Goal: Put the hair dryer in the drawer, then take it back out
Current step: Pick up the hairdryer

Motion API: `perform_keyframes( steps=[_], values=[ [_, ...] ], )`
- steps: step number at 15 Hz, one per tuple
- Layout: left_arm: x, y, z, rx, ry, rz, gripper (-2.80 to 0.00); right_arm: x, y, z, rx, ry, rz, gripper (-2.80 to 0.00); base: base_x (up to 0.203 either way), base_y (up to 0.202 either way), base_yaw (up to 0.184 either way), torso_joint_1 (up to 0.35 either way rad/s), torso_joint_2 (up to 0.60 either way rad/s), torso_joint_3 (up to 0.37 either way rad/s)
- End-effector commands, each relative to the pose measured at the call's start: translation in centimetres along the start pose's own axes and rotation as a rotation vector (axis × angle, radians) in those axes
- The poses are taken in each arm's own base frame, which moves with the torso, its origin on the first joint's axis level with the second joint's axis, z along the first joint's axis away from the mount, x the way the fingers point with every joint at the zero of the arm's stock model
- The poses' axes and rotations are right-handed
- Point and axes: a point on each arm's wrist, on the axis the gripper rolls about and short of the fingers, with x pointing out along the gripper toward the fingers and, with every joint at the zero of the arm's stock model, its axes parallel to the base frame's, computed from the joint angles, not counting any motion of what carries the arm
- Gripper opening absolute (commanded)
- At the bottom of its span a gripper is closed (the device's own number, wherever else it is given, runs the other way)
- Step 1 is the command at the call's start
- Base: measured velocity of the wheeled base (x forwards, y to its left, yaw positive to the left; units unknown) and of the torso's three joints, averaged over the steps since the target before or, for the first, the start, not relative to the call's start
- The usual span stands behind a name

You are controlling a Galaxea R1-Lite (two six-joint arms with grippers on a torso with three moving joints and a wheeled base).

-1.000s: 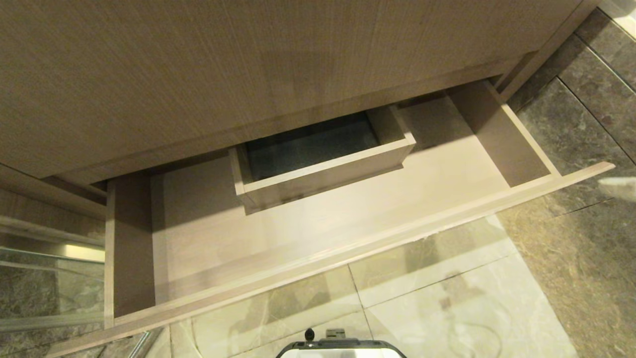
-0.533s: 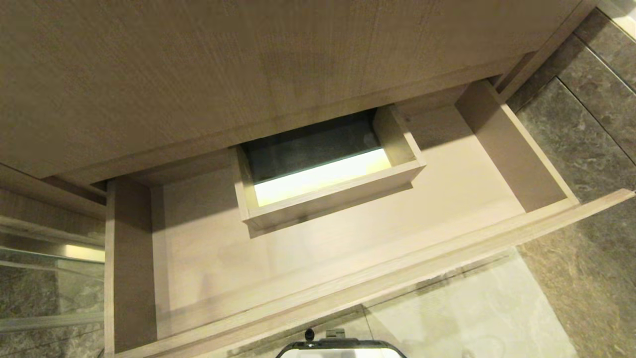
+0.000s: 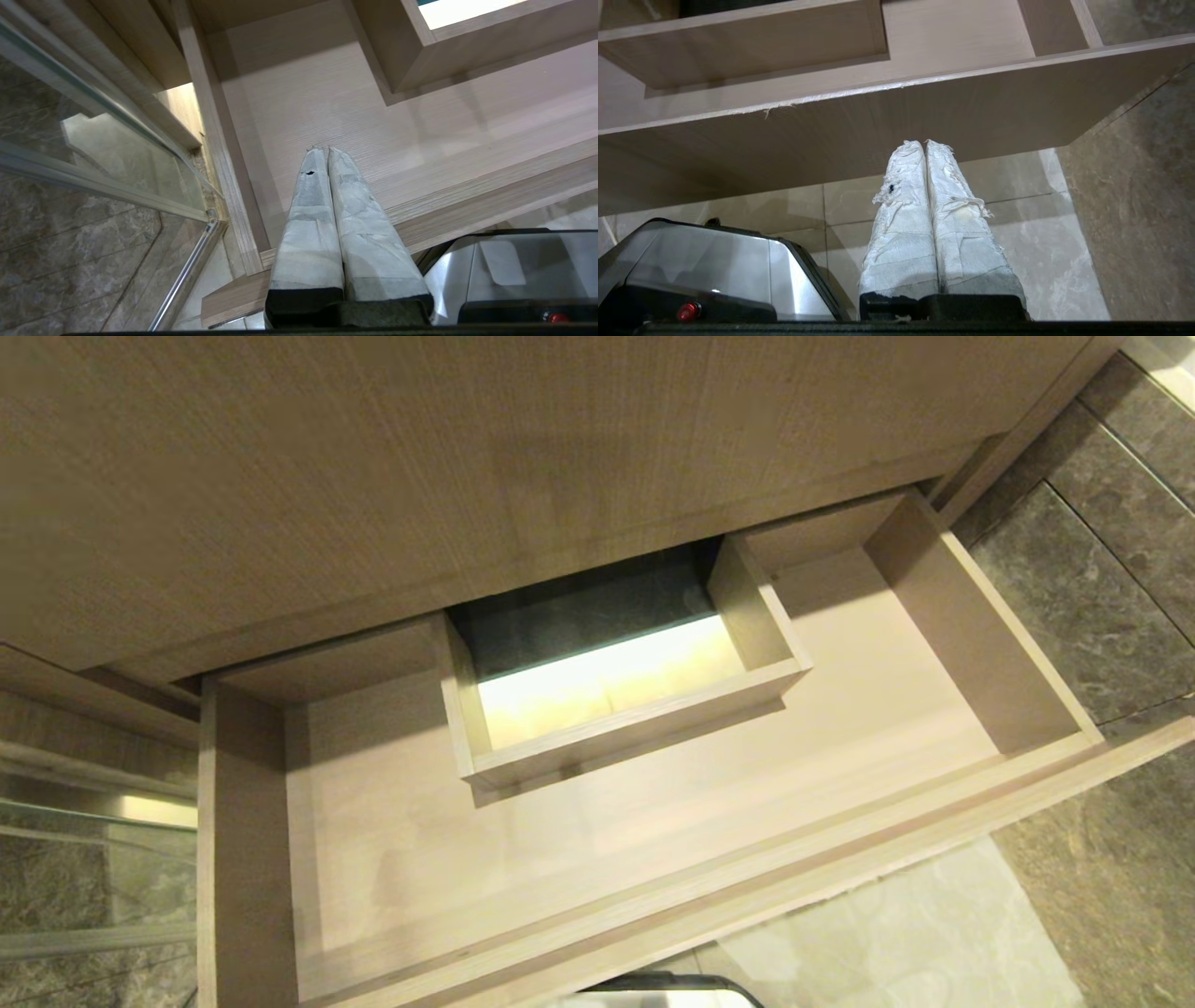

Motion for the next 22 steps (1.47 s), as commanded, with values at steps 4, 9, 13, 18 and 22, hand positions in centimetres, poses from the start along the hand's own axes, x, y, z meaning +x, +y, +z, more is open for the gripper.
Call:
perform_keyframes(
  steps=[4,9,13,18,22],
  values=[
    [0.01,0.00,-0.03,0.000,0.000,0.001,-2.80,-0.17,0.10,-1.26,0.020,-0.008,0.003,-2.80,0.000,0.000,0.000,0.000,0.00,0.000],
    [0.01,0.00,-0.03,0.000,0.000,0.000,-2.80,-0.17,0.11,-1.26,0.008,-0.008,0.010,-2.80,0.000,0.000,0.000,0.000,0.00,0.000],
    [0.00,0.00,-0.02,0.000,0.000,0.000,-2.80,-0.17,0.11,-1.23,-0.001,-0.011,0.009,-2.80,0.000,0.000,0.000,0.000,0.00,0.000],
    [0.00,0.00,0.00,0.000,-0.001,0.001,-2.80,-0.17,0.10,-1.24,0.005,-0.010,0.007,-2.80,0.002,0.004,-0.082,0.162,-0.28,-0.114],
    [0.00,0.00,0.00,0.000,-0.001,0.000,-2.80,-0.17,0.10,-1.26,0.006,-0.008,0.007,-2.80,-0.002,0.005,-0.124,0.080,-0.14,-0.064]
  ],
)
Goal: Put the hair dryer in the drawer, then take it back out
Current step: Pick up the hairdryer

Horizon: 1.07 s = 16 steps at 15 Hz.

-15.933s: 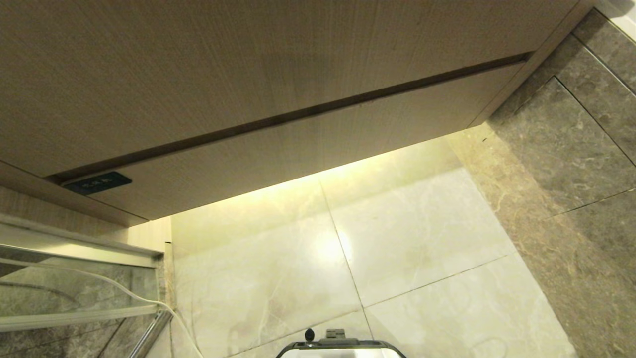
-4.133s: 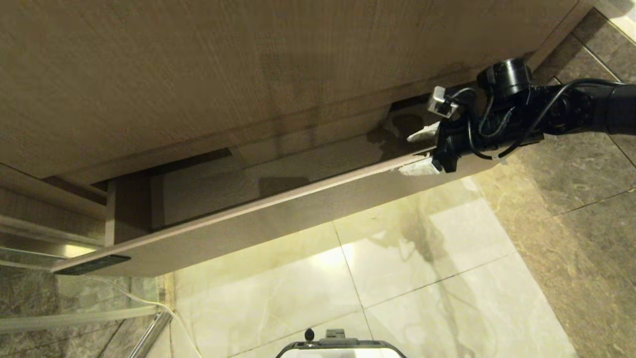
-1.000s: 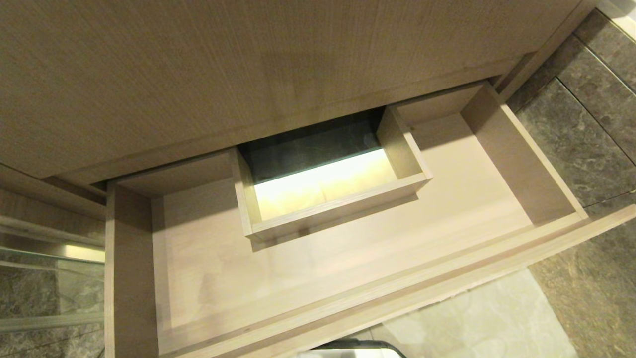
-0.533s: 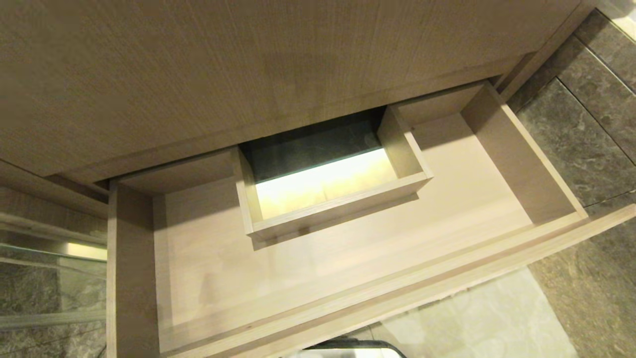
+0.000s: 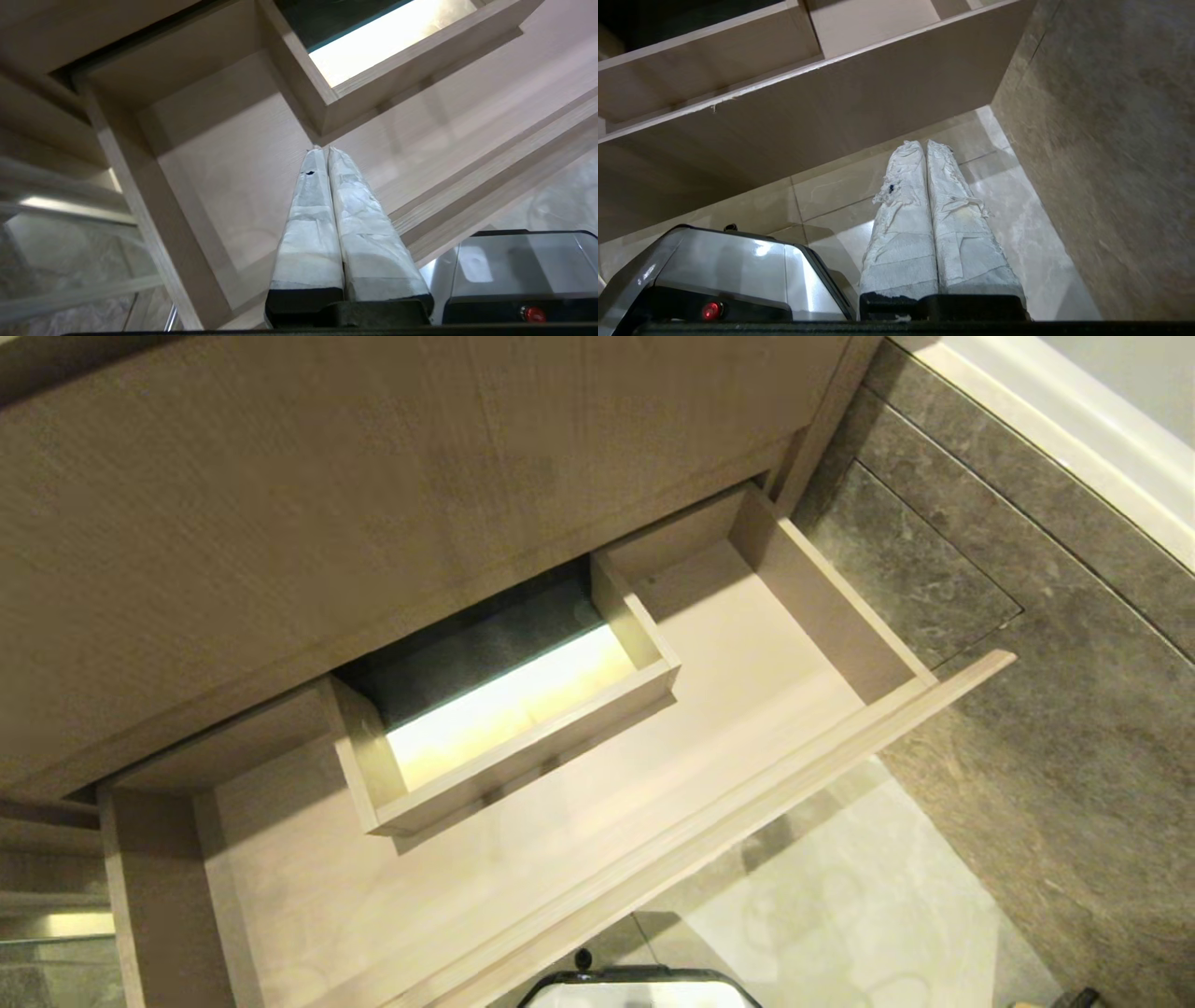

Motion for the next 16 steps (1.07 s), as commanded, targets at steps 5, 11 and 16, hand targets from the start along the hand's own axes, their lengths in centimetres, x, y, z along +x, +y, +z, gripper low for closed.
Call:
perform_keyframes(
  steps=[5,11,16],
  values=[
    [0.00,0.00,0.00,0.000,-0.001,-0.001,-2.80,-0.08,0.08,-1.17,0.001,0.002,0.001,-2.80,0.000,0.000,0.000,0.000,0.00,0.000],
    [0.00,0.01,0.00,0.000,-0.001,0.001,-2.80,-0.08,0.07,-1.14,-0.001,-0.001,-0.005,-2.80,0.002,-0.002,0.034,0.000,0.00,0.001],
    [0.01,0.01,-0.04,0.000,0.001,0.001,-2.80,-0.08,0.07,-1.16,-0.001,0.001,-0.003,-2.80,0.000,-0.007,0.171,0.002,0.01,0.001]
  ],
)
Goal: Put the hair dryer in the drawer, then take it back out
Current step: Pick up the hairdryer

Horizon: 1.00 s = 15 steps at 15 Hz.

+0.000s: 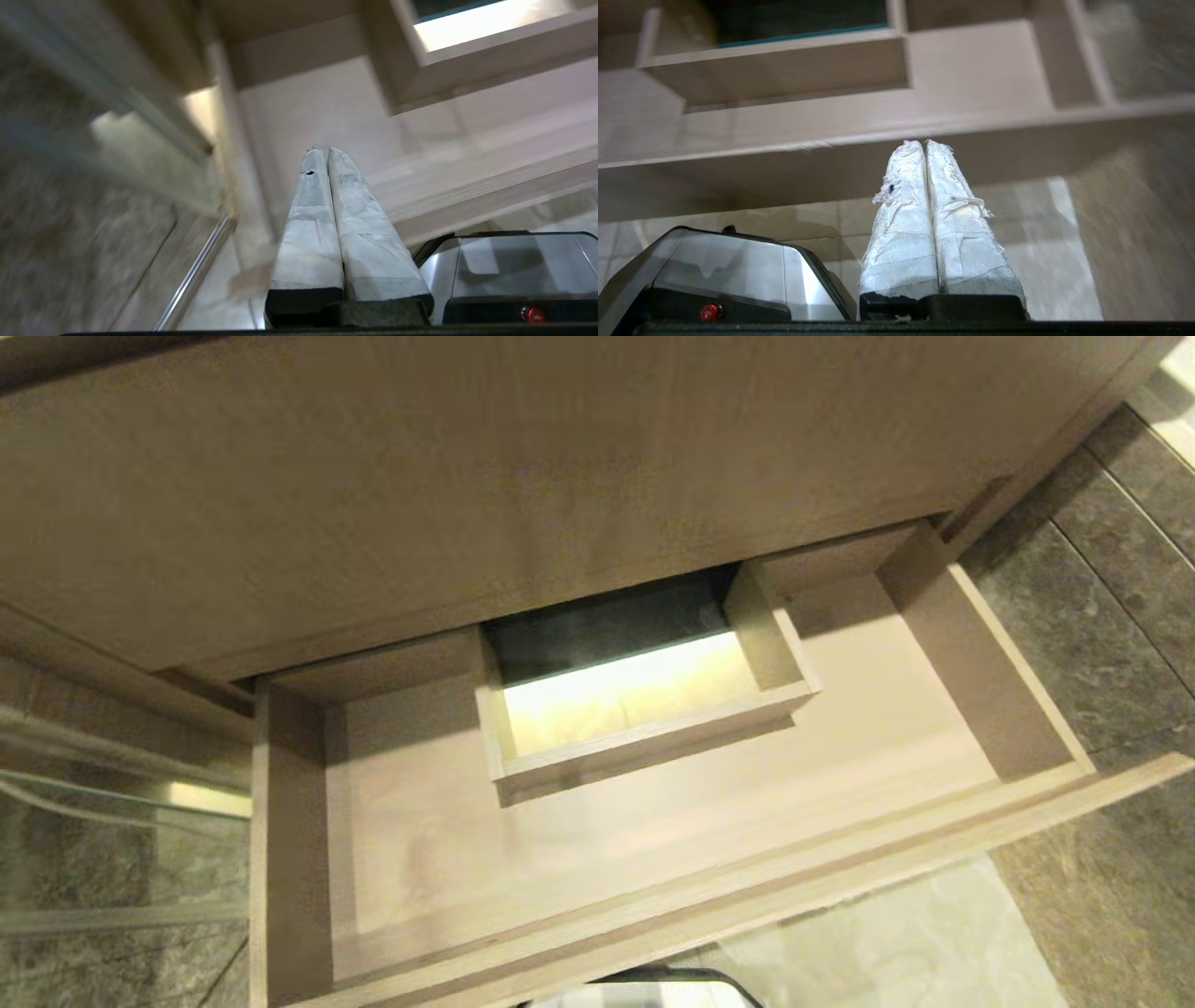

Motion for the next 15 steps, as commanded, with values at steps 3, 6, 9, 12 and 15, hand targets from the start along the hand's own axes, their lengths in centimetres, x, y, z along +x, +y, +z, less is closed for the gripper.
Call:
perform_keyframes(
  steps=[3,6,9,12,15],
  values=[
    [0.00,0.00,-0.02,0.000,0.000,0.001,-2.80,-0.08,0.09,-1.21,-0.001,0.005,0.005,-2.80,0.002,-0.008,0.163,0.004,0.00,0.000],
    [0.00,0.00,0.01,0.000,-0.001,0.000,-2.80,-0.08,0.10,-1.21,-0.001,0.005,0.008,-2.80,0.002,-0.001,0.057,0.001,0.01,0.002],
    [0.00,0.00,-0.01,0.000,-0.001,0.001,-2.80,-0.08,0.09,-1.21,0.001,0.005,0.006,-2.80,0.000,0.000,0.000,0.000,0.00,0.000],
    [0.00,0.00,0.00,0.000,-0.001,0.001,-2.80,-0.08,0.09,-1.23,0.000,0.006,0.003,-2.80,0.000,0.000,0.000,0.094,-0.16,-0.075],
    [0.01,0.00,-0.03,0.000,0.000,0.001,-2.80,-0.08,0.09,-1.23,0.001,0.006,0.002,-2.80,0.000,0.000,0.000,0.152,-0.42,-0.190]
  ],
)
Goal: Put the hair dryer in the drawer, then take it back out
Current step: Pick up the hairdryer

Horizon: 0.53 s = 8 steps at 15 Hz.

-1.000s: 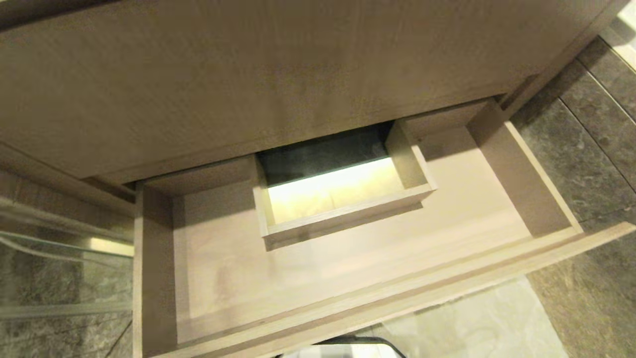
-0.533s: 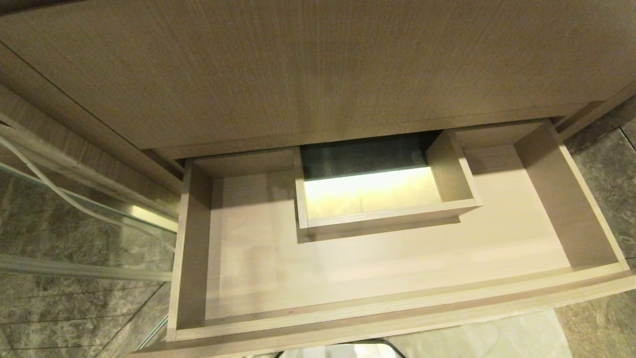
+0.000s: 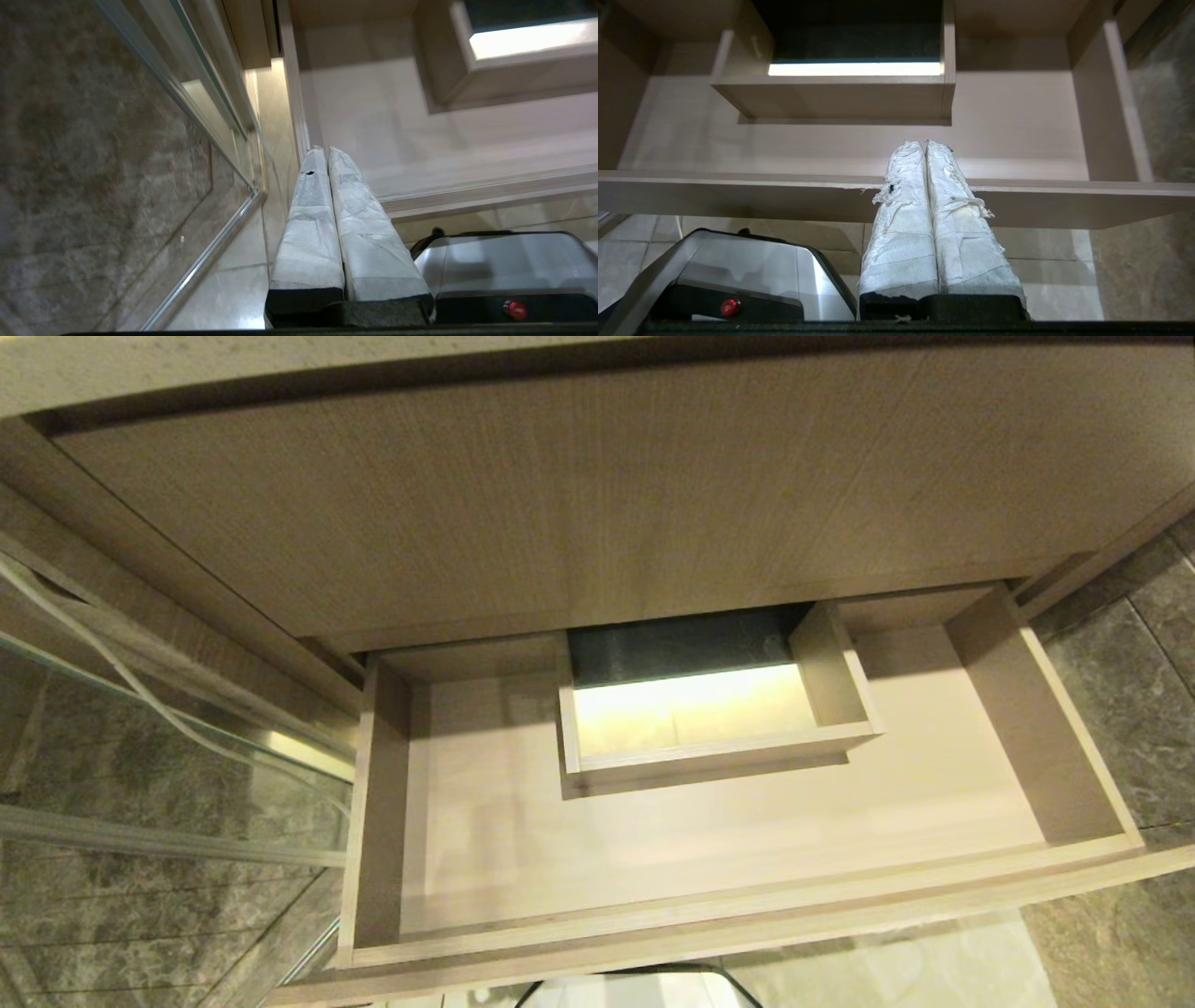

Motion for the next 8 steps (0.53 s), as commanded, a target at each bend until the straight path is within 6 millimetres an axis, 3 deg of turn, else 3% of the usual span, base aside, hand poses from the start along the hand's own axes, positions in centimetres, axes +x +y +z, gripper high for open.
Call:
perform_keyframes(
  steps=[1,8],
  values=[
    [0.01,0.00,-0.03,0.000,0.001,0.000,-2.80,-0.09,0.08,-1.18,-0.003,0.001,0.001,-2.80,0.000,0.000,0.000,0.093,-0.48,-0.200],
    [0.01,0.00,-0.04,0.000,0.001,-0.001,-2.80,-0.09,0.08,-1.15,-0.006,-0.003,0.004,-2.80,0.000,0.000,0.000,0.326,-0.50,-0.232]
  ],
)
